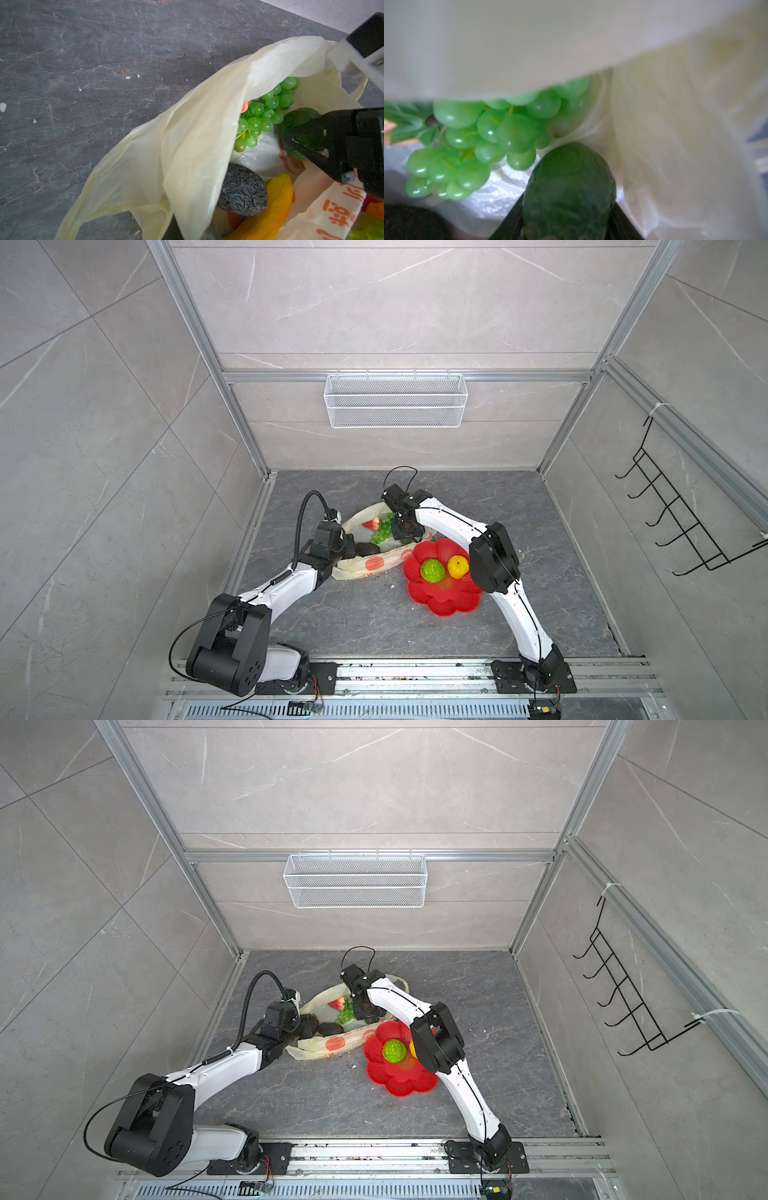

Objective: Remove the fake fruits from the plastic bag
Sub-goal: 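Reach the right gripper into the bag and grasp the green lime, then lift the green lime out and carry it over the red plate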

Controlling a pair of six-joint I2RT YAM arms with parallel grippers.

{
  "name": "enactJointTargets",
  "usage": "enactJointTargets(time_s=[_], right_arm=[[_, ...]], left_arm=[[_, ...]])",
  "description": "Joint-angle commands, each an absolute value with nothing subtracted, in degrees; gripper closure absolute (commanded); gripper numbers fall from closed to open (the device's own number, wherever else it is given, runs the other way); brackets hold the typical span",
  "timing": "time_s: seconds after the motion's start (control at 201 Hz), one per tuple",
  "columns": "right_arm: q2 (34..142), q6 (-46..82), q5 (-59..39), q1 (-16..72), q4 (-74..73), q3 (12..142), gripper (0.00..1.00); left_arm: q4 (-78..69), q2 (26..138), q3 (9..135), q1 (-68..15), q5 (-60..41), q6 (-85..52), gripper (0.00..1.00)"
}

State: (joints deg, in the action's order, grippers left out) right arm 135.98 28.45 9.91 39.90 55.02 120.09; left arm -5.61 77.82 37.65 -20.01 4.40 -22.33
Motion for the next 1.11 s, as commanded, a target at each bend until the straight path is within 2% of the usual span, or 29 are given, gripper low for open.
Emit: enactJointTargets(time_s=[0.0, 0.752, 1.106], right_arm=[[129.68, 28.12, 9.15, 40.41, 53.91, 118.15, 0.54], [97.98, 32.4, 6.72, 39.57, 48.46, 85.26, 0.54], [83.35, 42.73, 6.54, 40.67, 48.76, 67.54, 0.54]], left_arm=[[-6.42, 77.61, 39.99, -20.23, 4.84, -21.18, 0.97], [-6.4, 77.78, 40.03, -20.21, 4.92, -21.18, 0.97], [-6.44, 77.73, 40.0, -20.29, 5.09, -21.18, 0.97]])
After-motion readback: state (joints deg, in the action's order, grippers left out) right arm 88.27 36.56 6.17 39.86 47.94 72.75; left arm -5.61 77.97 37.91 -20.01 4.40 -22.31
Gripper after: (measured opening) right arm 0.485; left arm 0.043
